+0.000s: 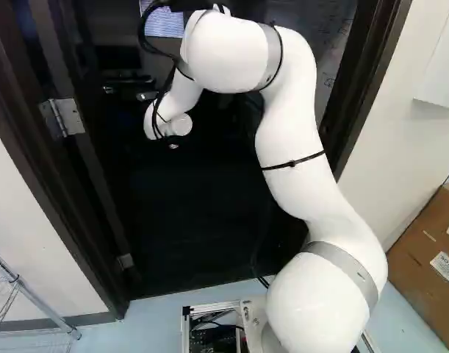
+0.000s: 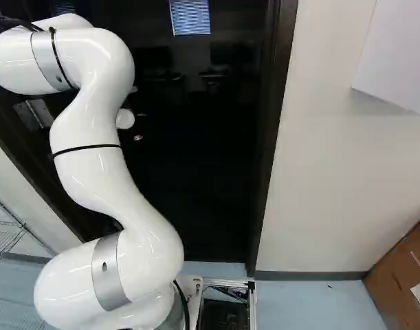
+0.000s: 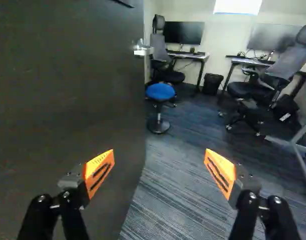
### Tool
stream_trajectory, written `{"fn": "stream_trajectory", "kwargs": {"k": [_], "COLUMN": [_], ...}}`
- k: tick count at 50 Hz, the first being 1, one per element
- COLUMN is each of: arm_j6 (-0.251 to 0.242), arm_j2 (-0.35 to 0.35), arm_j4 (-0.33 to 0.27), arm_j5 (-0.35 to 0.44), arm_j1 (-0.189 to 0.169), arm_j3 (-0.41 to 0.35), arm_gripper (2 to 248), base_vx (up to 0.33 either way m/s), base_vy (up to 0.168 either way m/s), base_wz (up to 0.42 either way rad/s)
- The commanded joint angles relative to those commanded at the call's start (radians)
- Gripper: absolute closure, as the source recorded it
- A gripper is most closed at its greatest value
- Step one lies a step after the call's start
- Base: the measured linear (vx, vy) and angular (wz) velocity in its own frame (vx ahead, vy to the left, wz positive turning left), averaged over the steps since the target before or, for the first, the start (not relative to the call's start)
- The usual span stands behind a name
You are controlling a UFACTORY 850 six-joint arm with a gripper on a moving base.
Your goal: Open the door and move inside
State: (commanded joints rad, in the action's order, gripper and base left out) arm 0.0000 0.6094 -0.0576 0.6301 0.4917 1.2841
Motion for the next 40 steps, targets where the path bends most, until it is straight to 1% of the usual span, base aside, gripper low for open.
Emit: {"fn": "stream_trajectory", "kwargs": {"k": [40], "arm_j6": [0.000], "arm_j2": [-0.148], "arm_j4": [0.000], "arm_j5": [0.000], "arm_j1": [-0.072], "arm_j3": [-0.192], "arm_gripper": [3], "base_vx": [0.000], "base_vy": [0.000], "base_wz": [0.000]}}
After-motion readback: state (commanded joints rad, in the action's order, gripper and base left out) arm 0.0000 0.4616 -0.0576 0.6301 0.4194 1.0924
